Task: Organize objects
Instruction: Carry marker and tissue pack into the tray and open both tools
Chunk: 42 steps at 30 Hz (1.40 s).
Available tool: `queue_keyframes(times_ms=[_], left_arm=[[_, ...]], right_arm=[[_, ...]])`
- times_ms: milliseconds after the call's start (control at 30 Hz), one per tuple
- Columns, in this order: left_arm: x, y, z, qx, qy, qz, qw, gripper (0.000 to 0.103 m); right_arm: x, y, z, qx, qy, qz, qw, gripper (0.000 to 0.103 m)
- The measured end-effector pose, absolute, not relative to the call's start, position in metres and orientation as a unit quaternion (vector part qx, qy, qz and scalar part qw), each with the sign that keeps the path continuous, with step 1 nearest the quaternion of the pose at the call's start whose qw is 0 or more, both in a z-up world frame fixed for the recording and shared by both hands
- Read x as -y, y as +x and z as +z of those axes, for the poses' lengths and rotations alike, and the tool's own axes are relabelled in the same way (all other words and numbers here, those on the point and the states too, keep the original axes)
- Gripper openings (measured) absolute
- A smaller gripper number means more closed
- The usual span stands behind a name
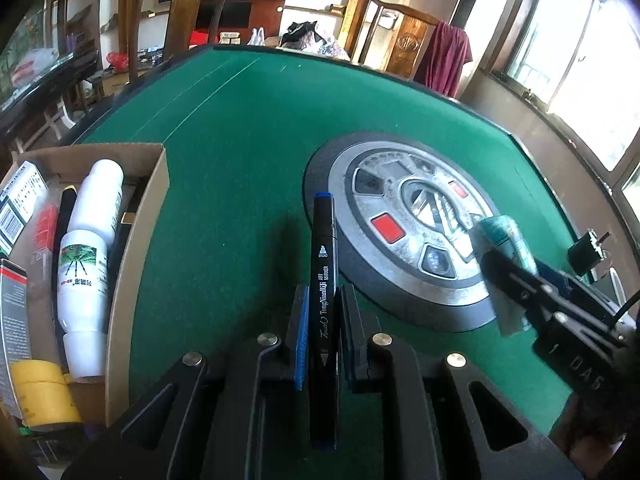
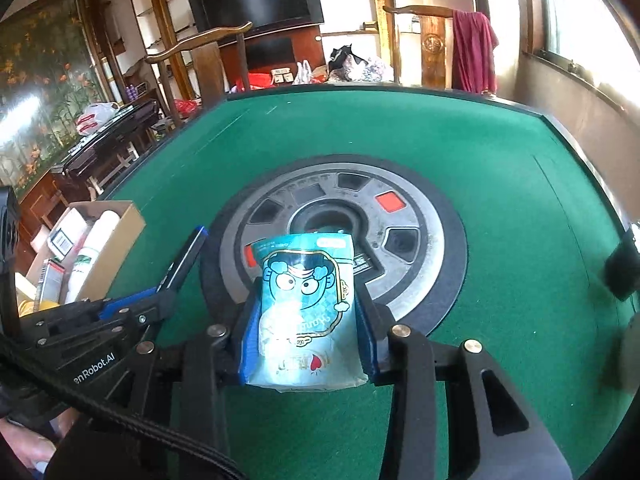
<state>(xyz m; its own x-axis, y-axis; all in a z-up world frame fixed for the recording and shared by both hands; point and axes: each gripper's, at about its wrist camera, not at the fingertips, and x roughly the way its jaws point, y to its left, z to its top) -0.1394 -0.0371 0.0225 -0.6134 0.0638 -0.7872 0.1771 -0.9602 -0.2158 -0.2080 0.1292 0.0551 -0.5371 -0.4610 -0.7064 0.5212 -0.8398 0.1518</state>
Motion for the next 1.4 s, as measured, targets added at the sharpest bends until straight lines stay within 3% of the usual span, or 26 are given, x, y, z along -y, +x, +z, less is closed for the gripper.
queue_keyframes(times_ms=[467, 767, 1100, 1400], left_arm=[[0.046, -0.068, 0.081, -0.161, 0.389, -0.907, 0.005, 0.012], [0.113, -0.013, 0.114, -0.198, 0.363, -0.91, 0.014, 0.012], [0.214, 0.007, 0.095, -0.254, 0.377, -0.889, 0.065, 0.012], [0.246, -0.029, 0.057, -0.27, 0.414, -0.865, 0.08, 0.012]], right_arm=[[-0.122, -0.179, 0.071, -0.012, 0.375, -0.867, 0.327, 0.037], [-0.073, -0.119, 0.081, -0.003, 0.375, -0.839, 0.395, 0.038], [0.017, -0.078, 0.078, -0.065, 0.379, -0.81, 0.443, 0.038], [0.069, -0.089, 0.059, -0.112, 0.396, -0.805, 0.427, 0.038]])
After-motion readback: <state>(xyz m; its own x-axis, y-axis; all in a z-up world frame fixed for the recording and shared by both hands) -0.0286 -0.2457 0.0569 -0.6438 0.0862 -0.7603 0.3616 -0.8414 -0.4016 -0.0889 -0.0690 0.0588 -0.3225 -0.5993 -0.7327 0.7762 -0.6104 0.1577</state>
